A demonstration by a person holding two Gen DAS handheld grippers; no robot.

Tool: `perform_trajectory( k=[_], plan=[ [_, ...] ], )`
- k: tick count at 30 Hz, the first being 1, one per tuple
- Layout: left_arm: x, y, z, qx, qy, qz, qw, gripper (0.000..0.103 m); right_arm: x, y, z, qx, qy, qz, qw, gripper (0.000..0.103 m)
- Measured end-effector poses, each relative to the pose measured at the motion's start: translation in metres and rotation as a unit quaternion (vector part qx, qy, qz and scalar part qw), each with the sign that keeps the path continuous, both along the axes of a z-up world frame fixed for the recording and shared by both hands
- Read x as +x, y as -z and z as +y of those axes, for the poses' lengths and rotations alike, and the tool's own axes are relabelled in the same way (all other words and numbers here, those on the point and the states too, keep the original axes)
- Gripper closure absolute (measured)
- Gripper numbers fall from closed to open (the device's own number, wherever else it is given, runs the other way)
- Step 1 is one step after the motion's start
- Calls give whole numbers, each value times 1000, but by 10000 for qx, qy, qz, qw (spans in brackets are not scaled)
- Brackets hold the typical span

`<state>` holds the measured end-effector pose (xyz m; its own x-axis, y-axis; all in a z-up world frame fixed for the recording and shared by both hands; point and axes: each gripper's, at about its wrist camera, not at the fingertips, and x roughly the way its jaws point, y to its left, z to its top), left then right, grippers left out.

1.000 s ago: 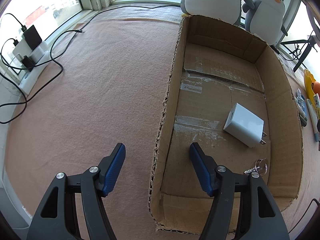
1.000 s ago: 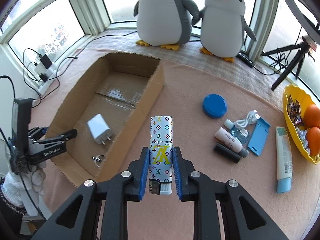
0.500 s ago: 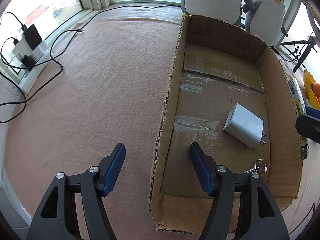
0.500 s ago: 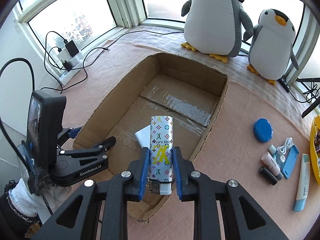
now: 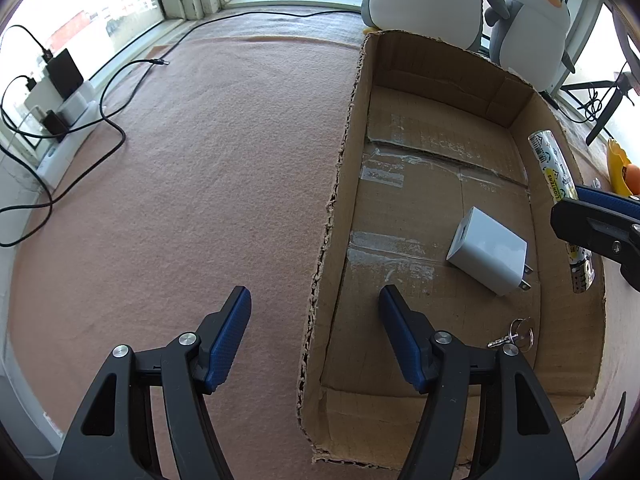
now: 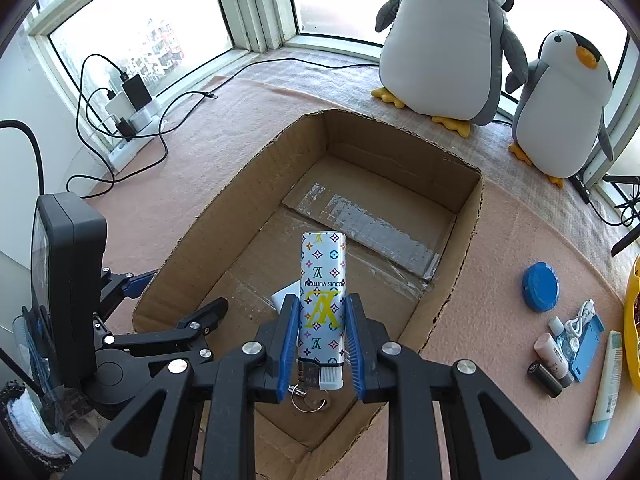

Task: Organize rigid objects
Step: 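Carry the patterned lighter into the box and release it, then move the right gripper back toward the remaining items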

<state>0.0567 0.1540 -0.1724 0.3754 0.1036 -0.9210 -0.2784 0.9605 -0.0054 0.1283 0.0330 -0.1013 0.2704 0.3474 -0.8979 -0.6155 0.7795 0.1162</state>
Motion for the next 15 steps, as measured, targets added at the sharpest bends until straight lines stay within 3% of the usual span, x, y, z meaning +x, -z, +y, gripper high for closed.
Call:
perform_trajectory(
  k=[4, 6, 8, 15],
  plan=[
    [0, 0, 0, 5, 1, 1, 10000, 37, 2, -3, -5, 199, 29, 52, 9998, 79],
    [0, 0, -1, 14, 1, 4, 10000, 36, 1, -8, -10, 342, 70, -17, 9994, 65],
    [0, 0, -1, 31, 2, 10, 10000, 37, -1, -15, -12, 438, 93, -132, 9989, 60],
    [1, 0, -3, 53, 5, 17, 10000, 36, 2, -28, -26, 789, 208, -198, 9965, 60]
  ],
)
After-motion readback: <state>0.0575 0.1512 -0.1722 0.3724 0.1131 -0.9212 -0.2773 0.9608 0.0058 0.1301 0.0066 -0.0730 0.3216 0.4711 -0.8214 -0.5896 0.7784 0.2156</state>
